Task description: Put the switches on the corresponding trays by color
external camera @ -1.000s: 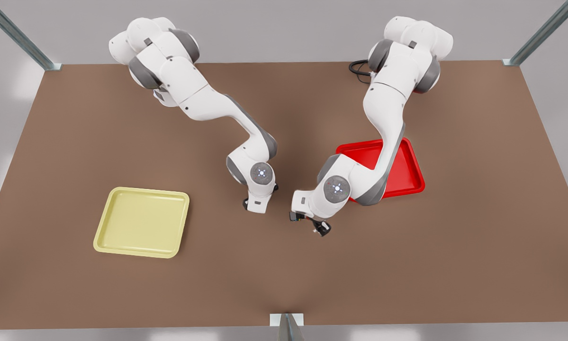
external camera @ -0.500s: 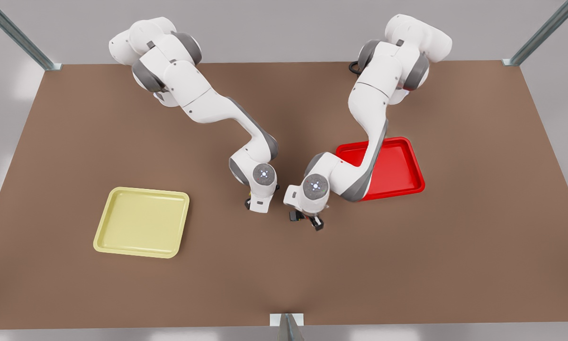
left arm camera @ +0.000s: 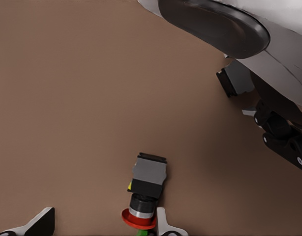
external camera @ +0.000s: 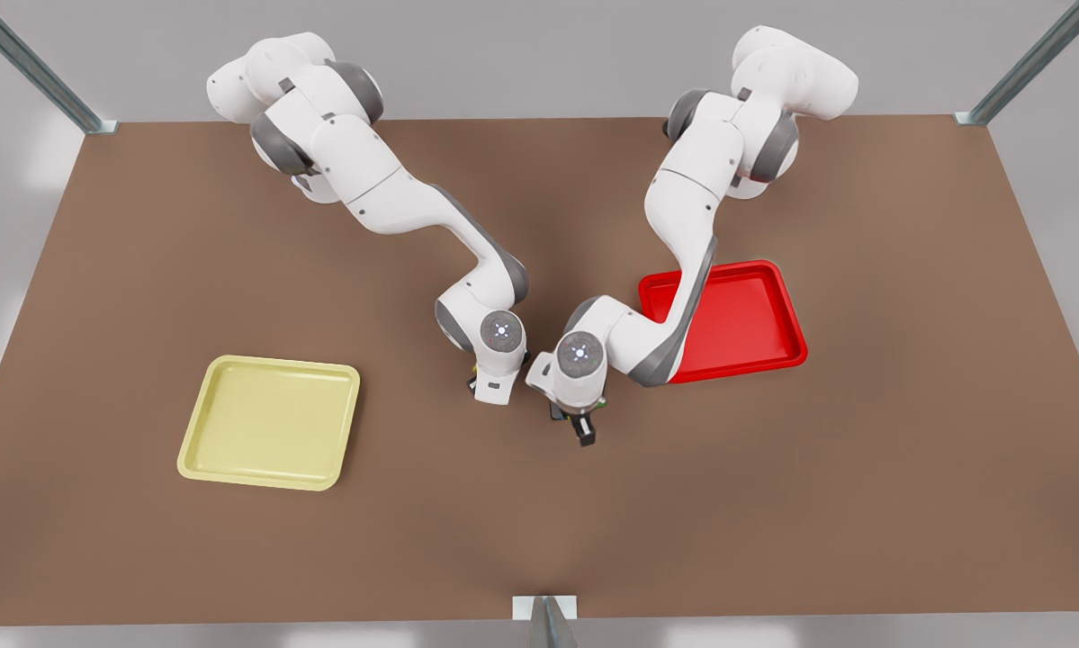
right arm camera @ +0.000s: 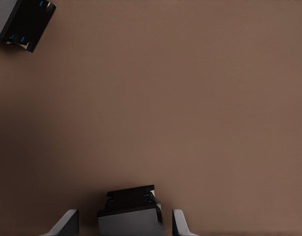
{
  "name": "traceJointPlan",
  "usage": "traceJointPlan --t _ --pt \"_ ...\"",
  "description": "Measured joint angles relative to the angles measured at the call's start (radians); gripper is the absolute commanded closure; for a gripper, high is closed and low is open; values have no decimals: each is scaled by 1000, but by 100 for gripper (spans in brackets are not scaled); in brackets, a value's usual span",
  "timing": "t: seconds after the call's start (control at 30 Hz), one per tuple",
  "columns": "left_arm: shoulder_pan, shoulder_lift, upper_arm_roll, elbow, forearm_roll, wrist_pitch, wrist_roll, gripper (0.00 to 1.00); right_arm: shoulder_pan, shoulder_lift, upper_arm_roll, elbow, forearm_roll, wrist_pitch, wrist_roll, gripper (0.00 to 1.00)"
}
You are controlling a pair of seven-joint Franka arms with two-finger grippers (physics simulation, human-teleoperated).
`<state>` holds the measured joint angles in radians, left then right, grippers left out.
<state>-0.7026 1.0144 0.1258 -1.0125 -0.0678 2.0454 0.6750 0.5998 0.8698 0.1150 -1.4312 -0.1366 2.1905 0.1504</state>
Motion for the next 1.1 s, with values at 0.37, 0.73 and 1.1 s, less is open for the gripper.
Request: traceJointPlan --t 0.37,0.73,1.1 --pt "-15 51 21 27 -1 61 -2 0 -2 -2 0 0 1 6 0 44" --pt "-21 70 21 28 -1 78 0 0 -8 -6 0 -1 0 3 -9 44" --pt "-58 83 66 51 -41 79 -48 0 -14 -8 -1 -5 3 -4 -11 52"
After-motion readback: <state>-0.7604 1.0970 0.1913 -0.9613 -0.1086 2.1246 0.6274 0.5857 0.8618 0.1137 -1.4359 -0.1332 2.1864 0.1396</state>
